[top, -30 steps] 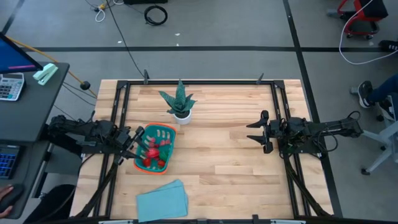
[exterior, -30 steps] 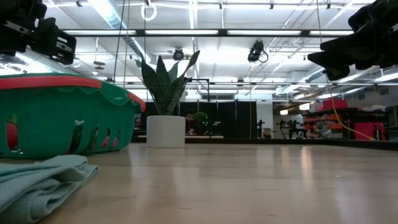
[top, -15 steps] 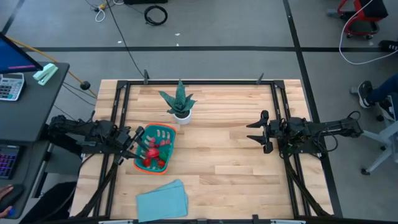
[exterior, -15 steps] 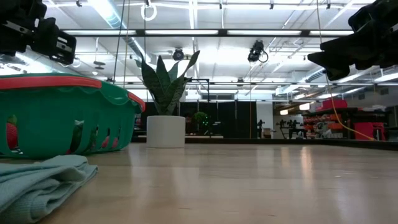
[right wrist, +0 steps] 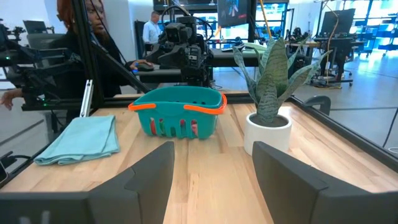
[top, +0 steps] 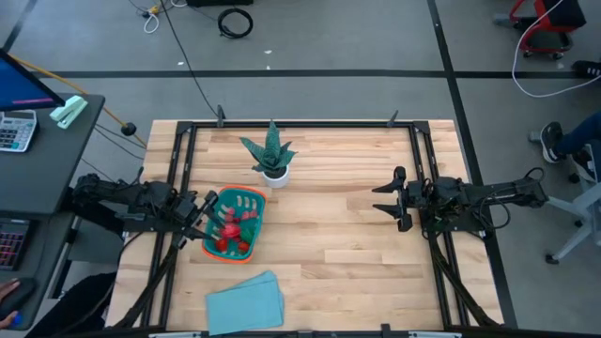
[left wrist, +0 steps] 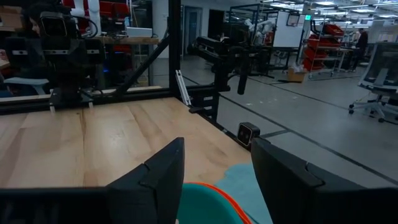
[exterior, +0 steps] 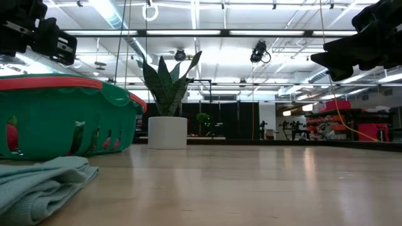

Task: Pick and placing Produce into tupperware
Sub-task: Return to Home Position

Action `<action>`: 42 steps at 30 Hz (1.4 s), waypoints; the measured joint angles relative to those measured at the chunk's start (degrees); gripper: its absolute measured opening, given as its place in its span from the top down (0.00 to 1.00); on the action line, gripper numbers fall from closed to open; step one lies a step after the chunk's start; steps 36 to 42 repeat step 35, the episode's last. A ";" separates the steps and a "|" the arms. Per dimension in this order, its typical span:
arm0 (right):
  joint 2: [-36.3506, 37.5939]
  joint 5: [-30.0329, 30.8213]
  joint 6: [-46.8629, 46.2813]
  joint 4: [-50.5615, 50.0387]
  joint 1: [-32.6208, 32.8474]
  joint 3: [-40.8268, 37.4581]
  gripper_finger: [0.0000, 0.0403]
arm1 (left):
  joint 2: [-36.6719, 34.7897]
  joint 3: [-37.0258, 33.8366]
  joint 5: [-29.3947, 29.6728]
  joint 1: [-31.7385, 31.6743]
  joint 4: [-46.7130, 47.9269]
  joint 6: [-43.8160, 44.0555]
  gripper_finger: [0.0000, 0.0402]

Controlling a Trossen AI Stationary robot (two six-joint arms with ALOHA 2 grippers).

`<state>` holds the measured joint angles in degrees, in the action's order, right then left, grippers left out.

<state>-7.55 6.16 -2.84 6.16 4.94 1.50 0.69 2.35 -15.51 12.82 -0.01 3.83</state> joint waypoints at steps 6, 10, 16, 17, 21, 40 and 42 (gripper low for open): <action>0.00 0.01 0.01 0.02 0.01 0.00 0.44 | 0.00 0.00 0.00 0.00 0.00 0.00 0.54; -0.01 -0.01 -0.01 0.00 0.01 0.00 0.44 | 0.00 0.00 -0.01 0.00 0.00 0.01 0.53; 0.00 0.01 0.01 0.00 0.01 0.00 0.44 | 0.00 0.00 0.00 0.00 0.00 -0.02 0.52; 0.00 0.00 0.00 0.01 -0.01 0.00 0.44 | 0.00 0.00 0.00 0.00 -0.01 0.01 0.52; 0.00 -0.01 -0.01 0.00 0.01 0.00 0.44 | 0.00 0.00 -0.02 0.00 -0.02 0.03 0.53; 0.00 0.00 0.00 0.00 0.01 0.00 0.44 | 0.00 0.00 0.00 0.00 -0.02 0.00 0.53; 0.00 0.00 0.00 0.00 0.01 0.00 0.44 | 0.00 0.00 0.00 0.00 -0.02 0.00 0.53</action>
